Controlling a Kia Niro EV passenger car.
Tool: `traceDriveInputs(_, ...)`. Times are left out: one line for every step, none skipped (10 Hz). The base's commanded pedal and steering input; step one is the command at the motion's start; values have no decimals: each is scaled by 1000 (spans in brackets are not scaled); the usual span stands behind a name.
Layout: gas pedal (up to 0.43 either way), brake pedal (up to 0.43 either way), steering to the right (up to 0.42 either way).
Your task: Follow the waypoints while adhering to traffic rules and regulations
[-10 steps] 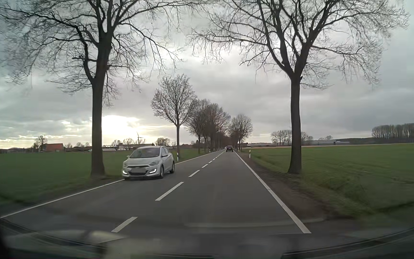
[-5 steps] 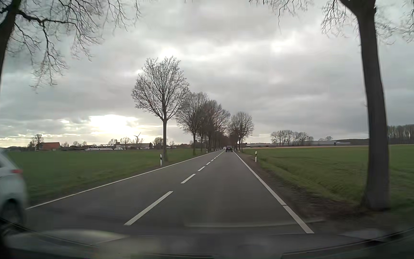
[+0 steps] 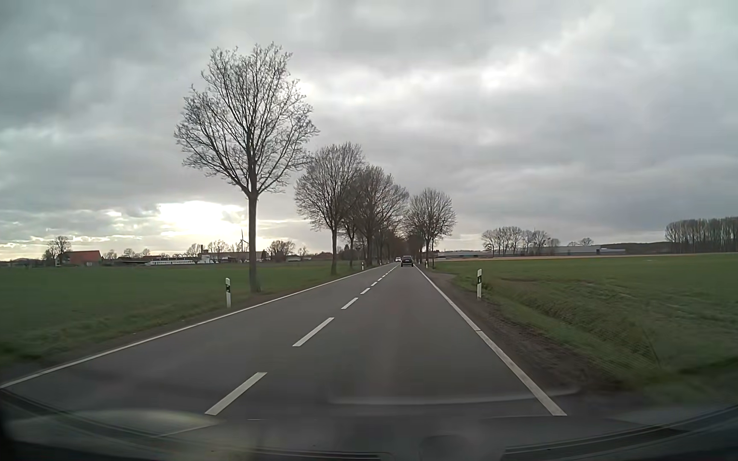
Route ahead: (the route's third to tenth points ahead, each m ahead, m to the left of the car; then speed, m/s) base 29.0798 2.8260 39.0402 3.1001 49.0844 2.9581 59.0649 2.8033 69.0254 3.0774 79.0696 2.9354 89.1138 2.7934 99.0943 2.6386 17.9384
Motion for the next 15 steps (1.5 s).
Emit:
traceDriveInputs(0,0,5)
traceDriveInputs(0,0,4)
traceDriveInputs(20,0,5)
traceDriveInputs(118,0,4)
traceDriveInputs(157,0,4)
traceDriveInputs(157,0,4)
traceDriveInputs(169,0,3)
traceDriveInputs(197,0,3)
traceDriveInputs(209,0,3)
traceDriveInputs(209,0,3)
traceDriveInputs(209,0,3)
traceDriveInputs(209,0,2)
traceDriveInputs(209,0,3)
traceDriveInputs(209,0,2)
traceDriveInputs(209,0,3)
